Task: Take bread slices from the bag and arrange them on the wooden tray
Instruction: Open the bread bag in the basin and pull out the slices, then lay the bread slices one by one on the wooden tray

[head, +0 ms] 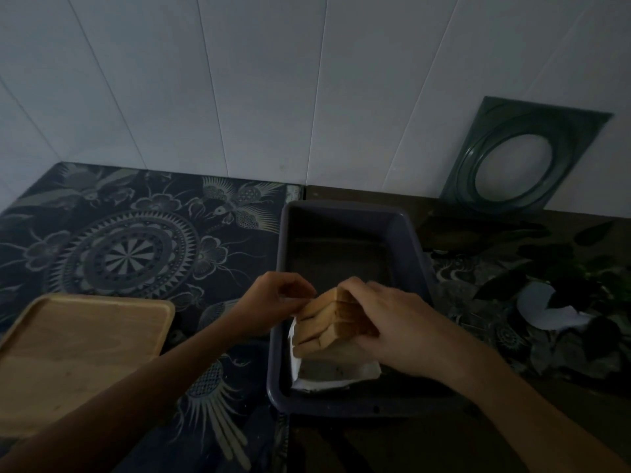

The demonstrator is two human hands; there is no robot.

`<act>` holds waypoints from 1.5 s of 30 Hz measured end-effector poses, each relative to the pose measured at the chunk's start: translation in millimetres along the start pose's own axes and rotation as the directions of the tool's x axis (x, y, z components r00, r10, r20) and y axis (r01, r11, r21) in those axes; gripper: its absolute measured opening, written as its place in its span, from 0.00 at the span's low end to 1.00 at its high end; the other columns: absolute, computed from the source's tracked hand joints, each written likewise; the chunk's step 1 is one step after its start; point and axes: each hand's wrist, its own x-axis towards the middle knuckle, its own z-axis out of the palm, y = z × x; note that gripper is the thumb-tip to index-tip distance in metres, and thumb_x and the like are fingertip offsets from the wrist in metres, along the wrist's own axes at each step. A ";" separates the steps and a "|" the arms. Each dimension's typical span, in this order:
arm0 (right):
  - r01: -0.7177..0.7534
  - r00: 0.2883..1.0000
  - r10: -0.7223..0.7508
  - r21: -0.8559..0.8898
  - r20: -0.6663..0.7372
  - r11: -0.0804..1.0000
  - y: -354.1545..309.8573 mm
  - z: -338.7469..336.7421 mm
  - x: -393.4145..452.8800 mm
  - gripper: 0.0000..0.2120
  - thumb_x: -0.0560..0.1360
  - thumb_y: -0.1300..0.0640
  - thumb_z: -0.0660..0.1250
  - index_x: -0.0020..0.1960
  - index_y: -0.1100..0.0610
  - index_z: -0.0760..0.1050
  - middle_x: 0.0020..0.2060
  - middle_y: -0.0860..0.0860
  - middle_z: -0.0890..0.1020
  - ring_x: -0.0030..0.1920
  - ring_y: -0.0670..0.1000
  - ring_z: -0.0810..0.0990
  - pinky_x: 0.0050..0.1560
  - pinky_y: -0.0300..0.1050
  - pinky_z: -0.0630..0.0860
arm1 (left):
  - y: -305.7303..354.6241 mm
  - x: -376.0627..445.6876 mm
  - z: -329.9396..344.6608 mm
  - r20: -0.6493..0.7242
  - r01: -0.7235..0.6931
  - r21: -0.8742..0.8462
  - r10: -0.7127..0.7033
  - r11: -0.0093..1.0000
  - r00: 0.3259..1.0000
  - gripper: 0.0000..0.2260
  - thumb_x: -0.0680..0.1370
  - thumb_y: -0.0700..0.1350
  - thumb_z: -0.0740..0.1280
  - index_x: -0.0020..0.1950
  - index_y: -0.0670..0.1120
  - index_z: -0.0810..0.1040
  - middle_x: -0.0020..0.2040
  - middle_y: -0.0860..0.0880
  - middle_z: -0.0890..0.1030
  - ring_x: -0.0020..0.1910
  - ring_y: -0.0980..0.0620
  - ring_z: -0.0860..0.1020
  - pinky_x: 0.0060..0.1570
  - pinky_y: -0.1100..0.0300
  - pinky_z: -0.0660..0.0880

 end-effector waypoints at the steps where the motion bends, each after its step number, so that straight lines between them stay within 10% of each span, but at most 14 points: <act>1: 0.006 1.000 -0.006 0.019 0.003 1.000 1.6 -7.8 -2.0 0.23 0.75 0.42 0.68 0.65 0.37 0.61 0.54 0.41 0.75 0.50 0.42 0.76 0.45 0.37 0.70 | 1.1 -0.8 0.4 0.004 0.004 -0.012 -0.004 1.000 1.000 0.06 0.76 0.42 0.74 0.51 0.49 0.85 0.45 0.52 0.87 0.46 0.57 0.85 0.48 0.59 0.83; 12: 0.026 1.000 -0.025 0.191 -0.008 0.981 33.8 -73.9 -18.7 0.19 0.76 0.44 0.71 0.62 0.39 0.66 0.51 0.41 0.79 0.49 0.39 0.79 0.49 0.47 0.81 | 11.8 -9.2 1.6 0.045 -0.033 0.117 0.028 0.993 0.999 0.08 0.76 0.43 0.74 0.51 0.55 0.82 0.42 0.63 0.84 0.45 0.67 0.82 0.45 0.73 0.76; 17: 0.061 0.998 -0.054 0.285 -0.032 0.956 41.3 -88.2 -18.4 0.20 0.75 0.42 0.71 0.64 0.39 0.67 0.55 0.40 0.80 0.55 0.39 0.79 0.56 0.50 0.81 | 24.4 -12.5 -2.6 0.153 -0.070 0.169 0.044 0.983 0.987 0.31 0.69 0.54 0.78 0.70 0.57 0.72 0.65 0.57 0.78 0.62 0.62 0.77 0.60 0.62 0.77; 21: 0.102 0.994 -0.084 0.339 -0.068 0.935 44.9 -92.8 -15.5 0.20 0.74 0.41 0.72 0.62 0.39 0.69 0.55 0.43 0.81 0.55 0.45 0.81 0.57 0.57 0.81 | 52.2 -13.9 0.1 0.078 -0.181 -0.135 0.193 0.974 0.978 0.41 0.67 0.50 0.82 0.75 0.62 0.64 0.73 0.58 0.71 0.72 0.59 0.70 0.68 0.60 0.71; 29: 0.099 0.995 -0.087 0.607 -0.049 0.789 58.9 -83.1 -0.4 0.28 0.71 0.39 0.76 0.68 0.35 0.70 0.61 0.37 0.80 0.62 0.38 0.79 0.63 0.49 0.78 | 69.7 -18.5 -2.2 -0.016 -0.175 -0.530 0.197 0.830 0.980 0.29 0.71 0.33 0.77 0.70 0.48 0.74 0.66 0.45 0.80 0.67 0.44 0.78 0.58 0.55 0.80; 45: -0.085 0.995 -0.003 0.872 0.098 0.483 -4.9 -22.9 43.5 0.32 0.62 0.45 0.84 0.63 0.41 0.76 0.51 0.43 0.86 0.53 0.48 0.86 0.48 0.52 0.85 | 22.0 -86.2 -55.5 -0.068 -0.019 -0.709 -0.042 0.705 0.997 0.26 0.70 0.41 0.80 0.67 0.45 0.78 0.63 0.40 0.82 0.64 0.40 0.80 0.59 0.48 0.80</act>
